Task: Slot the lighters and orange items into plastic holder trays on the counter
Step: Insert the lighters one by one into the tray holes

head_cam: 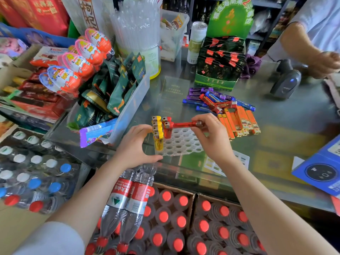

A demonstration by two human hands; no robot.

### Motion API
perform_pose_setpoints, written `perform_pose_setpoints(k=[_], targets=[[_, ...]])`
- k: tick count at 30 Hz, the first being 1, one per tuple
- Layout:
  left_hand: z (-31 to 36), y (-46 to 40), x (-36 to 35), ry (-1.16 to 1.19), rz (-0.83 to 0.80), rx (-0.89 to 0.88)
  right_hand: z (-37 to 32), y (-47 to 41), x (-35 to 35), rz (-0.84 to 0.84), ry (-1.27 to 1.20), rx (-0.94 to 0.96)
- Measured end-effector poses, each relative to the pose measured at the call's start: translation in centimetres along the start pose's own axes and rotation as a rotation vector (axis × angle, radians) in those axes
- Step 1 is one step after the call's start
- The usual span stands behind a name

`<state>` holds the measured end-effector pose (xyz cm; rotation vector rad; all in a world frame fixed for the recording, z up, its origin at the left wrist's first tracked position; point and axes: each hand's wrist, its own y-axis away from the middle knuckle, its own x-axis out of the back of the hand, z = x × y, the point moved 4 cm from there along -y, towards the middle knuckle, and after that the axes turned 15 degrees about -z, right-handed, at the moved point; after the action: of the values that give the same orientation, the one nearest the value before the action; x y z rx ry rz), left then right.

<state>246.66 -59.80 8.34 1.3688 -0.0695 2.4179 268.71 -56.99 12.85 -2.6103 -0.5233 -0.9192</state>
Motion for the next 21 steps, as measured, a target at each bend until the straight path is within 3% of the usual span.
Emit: perform_pose_setpoints(k=[8,21], targets=[[0.2,0.1,0.0,-0.002,0.03,-0.035,-1.9,-0.3,-2.0,-0.115,-0.072,0.038],[0.2,0.0,0.1,-0.027,0.054,-0.04,-2.3,-0.8,-2.9,-0.122,-0.231,-0.013]])
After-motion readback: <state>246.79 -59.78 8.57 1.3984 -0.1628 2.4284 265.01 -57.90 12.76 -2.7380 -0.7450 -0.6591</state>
